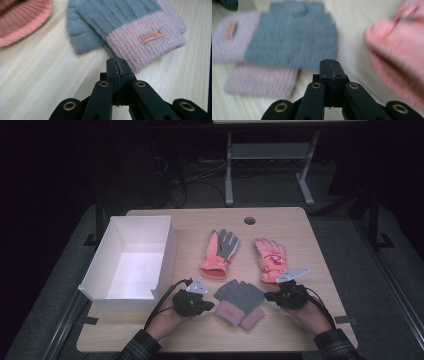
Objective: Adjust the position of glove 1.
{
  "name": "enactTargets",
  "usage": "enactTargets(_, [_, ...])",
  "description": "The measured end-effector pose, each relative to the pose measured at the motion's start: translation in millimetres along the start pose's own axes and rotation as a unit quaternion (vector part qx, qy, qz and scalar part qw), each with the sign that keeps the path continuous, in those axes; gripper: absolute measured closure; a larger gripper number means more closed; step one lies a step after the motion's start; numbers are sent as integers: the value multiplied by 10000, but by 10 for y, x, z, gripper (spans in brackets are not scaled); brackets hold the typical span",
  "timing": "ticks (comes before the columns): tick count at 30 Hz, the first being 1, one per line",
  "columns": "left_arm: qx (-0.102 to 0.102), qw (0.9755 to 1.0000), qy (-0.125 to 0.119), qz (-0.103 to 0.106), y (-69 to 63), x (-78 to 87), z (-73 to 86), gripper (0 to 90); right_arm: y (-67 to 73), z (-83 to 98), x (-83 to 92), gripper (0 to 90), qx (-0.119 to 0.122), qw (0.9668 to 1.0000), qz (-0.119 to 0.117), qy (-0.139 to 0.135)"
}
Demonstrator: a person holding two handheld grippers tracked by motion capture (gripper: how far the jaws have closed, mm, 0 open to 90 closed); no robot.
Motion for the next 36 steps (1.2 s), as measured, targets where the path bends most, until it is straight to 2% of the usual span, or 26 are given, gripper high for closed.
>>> enactTargets(4, [-105,9998,149,76,-63,-67,21,892,86,25,-91,896,102,9997,-170,156])
enactTargets(6, [-109,9997,138,168,-101,-80,13,892,98,3,-104,897,72,9997,-194,140])
enactTargets(7, [-37,9997,65,238,-134,-84,-3,892,97,-49,-131,896,60,9997,-205,70])
enactTargets(8, [-73,9995,63,293,-152,-74,-13,892,86,-73,-143,895,89,9997,-215,40])
enactTargets(9, [-25,9993,-8,383,-188,-74,-31,892,88,-102,-153,894,33,9997,-222,27])
enactTargets(16, [-236,9975,20,670,-397,-169,-72,880,40,-311,-321,889,174,9998,-118,-57])
enactTargets(18, [-280,9974,21,667,-399,-166,-78,874,37,-336,-339,877,161,9998,-100,-92])
enactTargets(20, [-313,9980,-12,549,-368,-123,-86,861,38,-376,-317,826,175,9998,-9,-94])
enactTargets(22, [-252,9991,-79,339,-276,-62,-84,858,103,-425,-232,751,61,9996,-140,-253])
enactTargets(23, [-190,9995,-128,216,-216,-40,-83,858,154,-445,-200,724,78,9993,-188,-324])
enactTargets(24, [-131,9999,-102,-13,-104,-12,-67,858,303,-467,-172,662,144,9988,-364,-309])
enactTargets(25, [-44,9998,-132,-107,-61,-13,-65,858,364,-477,-180,657,185,9984,-413,-339])
enactTargets(26, [-44,9998,-132,-107,-61,-13,-65,858,364,-477,-180,657,185,9984,-413,-339])
enactTargets(27, [-8,9998,-110,-167,-12,-21,-55,858,428,-484,-196,642,270,9982,-425,-338])
enactTargets(30, [151,9994,-73,-289,44,-82,-39,858,588,-528,-260,606,333,9975,-518,-352])
enactTargets(31, [70,9995,43,-316,65,-91,-24,858,623,-538,-288,592,321,9976,-522,-313])
enactTargets(33, [140,9994,-31,-323,59,-122,-35,858,668,-543,-364,582,374,9978,-493,-237])
enactTargets(34, [94,9994,14,-337,65,-118,-33,858,672,-529,-405,595,417,9981,-431,-141])
enactTargets(36, [53,9994,55,-346,67,-114,-25,858,663,-498,-462,698,528,9982,-277,-79])
Point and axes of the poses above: each handheld gripper's, and its own axes: x roughly backward along the jaws, z roughly out of its underside, y roughly to its left, the point moved 8 cm from there along -x, roughly forward along the jaws, and after that the axes turned 7 degrees about x, right-handed, at the moved point
